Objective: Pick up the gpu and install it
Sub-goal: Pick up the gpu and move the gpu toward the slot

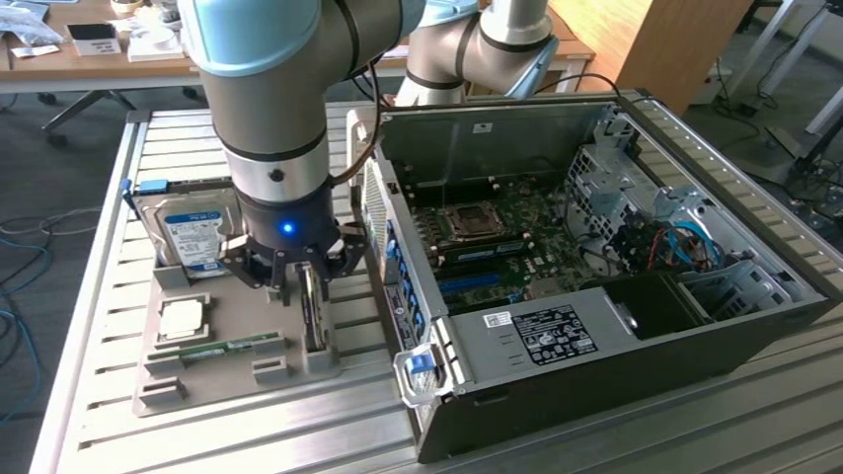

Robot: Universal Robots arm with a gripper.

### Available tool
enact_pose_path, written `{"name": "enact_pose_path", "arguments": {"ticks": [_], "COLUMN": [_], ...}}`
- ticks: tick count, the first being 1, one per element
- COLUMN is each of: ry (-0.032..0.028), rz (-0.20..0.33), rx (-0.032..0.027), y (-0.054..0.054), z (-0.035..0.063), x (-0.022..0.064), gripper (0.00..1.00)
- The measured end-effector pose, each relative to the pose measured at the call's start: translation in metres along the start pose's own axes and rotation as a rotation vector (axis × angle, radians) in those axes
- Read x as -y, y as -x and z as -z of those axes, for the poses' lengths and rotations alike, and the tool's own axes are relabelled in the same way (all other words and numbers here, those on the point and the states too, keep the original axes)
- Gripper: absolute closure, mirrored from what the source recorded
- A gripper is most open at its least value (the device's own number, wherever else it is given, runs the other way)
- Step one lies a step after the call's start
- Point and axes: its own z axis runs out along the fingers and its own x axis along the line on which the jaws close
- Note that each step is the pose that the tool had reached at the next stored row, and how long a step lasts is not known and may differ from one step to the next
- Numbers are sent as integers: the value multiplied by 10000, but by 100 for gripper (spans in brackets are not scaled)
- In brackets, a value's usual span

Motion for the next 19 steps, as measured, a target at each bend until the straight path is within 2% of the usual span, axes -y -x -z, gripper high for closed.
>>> {"name": "enact_pose_path", "arguments": {"ticks": [19], "ry": [1], "rz": [0], "rx": [1], "y": [-4], "z": [-56], "x": [-35], "gripper": [53]}}
